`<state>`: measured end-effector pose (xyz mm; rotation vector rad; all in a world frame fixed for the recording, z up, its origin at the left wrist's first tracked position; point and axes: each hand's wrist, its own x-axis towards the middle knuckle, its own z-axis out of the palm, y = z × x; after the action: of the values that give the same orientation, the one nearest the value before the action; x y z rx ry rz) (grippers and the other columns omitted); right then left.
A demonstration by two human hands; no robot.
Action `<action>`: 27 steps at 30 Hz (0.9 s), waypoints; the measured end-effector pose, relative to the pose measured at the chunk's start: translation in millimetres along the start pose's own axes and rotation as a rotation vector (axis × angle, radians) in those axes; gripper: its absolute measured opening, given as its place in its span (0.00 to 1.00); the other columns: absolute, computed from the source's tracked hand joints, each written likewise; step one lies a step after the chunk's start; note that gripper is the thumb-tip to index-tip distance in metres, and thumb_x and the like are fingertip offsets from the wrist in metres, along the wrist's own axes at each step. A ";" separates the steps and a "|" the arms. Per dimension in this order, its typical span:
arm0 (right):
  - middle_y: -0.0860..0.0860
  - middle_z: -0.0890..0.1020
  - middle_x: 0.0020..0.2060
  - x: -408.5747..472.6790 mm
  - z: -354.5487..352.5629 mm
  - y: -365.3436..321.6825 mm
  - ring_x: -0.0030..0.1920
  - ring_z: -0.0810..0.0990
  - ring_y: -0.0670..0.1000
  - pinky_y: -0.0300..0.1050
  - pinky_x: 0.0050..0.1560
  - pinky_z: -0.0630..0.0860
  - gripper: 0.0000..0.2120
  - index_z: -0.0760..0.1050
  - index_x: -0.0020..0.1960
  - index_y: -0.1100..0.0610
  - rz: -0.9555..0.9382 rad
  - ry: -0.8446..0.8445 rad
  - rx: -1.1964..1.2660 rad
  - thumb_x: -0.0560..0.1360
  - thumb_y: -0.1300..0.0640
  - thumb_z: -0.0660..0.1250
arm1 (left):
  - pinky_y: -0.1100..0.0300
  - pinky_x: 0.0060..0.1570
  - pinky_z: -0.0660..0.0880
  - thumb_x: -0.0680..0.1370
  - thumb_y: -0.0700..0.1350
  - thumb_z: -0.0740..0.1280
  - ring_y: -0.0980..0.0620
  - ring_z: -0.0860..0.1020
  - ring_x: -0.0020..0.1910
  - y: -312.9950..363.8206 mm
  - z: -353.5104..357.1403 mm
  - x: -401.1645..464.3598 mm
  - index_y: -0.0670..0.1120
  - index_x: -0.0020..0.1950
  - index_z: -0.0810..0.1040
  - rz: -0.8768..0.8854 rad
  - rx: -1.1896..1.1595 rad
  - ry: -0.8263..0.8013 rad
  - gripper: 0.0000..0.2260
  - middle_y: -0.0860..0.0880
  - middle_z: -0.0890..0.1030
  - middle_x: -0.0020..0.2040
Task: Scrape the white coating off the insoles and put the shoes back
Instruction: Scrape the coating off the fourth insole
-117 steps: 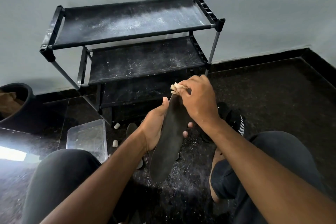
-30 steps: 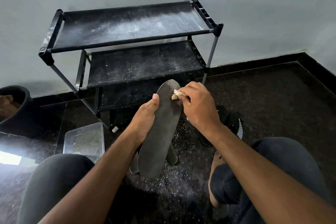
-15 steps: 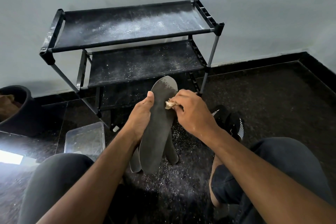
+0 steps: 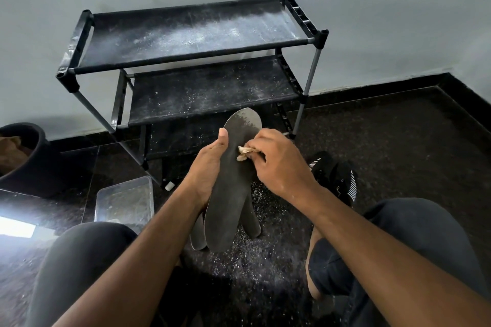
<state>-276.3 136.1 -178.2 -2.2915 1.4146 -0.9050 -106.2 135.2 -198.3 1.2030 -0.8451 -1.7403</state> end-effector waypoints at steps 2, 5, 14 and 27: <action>0.46 0.78 0.44 3.4 -3.2 4.8 0.48 0.75 0.45 0.37 0.49 0.73 0.05 0.83 0.50 0.58 0.009 -0.044 0.049 0.77 0.60 0.70 | 0.48 0.64 0.78 0.81 0.65 0.59 0.43 0.82 0.59 3.2 2.0 -2.3 0.39 0.68 0.80 -0.072 -0.146 -0.080 0.32 0.40 0.84 0.60; 0.45 0.78 0.46 2.8 -2.1 9.5 0.48 0.77 0.45 0.41 0.49 0.76 0.05 0.84 0.52 0.56 0.017 -0.212 0.112 0.77 0.59 0.71 | 0.47 0.63 0.78 0.83 0.58 0.62 0.44 0.82 0.59 1.3 0.7 -1.8 0.40 0.68 0.79 -0.025 -0.126 -0.065 0.25 0.40 0.83 0.61; 0.49 0.77 0.43 10.6 -9.9 20.8 0.46 0.76 0.46 0.37 0.46 0.72 0.04 0.83 0.50 0.58 0.108 0.142 -0.018 0.76 0.60 0.70 | 0.50 0.53 0.82 0.86 0.42 0.60 0.46 0.85 0.49 -12.7 18.9 -5.1 0.41 0.62 0.80 0.059 0.047 -0.003 0.11 0.41 0.86 0.52; 0.48 0.77 0.44 9.5 -8.1 22.2 0.48 0.75 0.50 0.49 0.44 0.78 0.05 0.82 0.50 0.59 0.094 0.195 -0.143 0.77 0.63 0.68 | 0.52 0.52 0.82 0.86 0.42 0.60 0.47 0.85 0.49 -13.4 19.8 -7.8 0.41 0.63 0.80 0.075 0.018 -0.049 0.11 0.40 0.86 0.54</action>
<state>-293.9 117.9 -180.9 -2.2657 1.7041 -1.0539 -126.9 149.2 -200.7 1.1307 -0.9253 -1.7108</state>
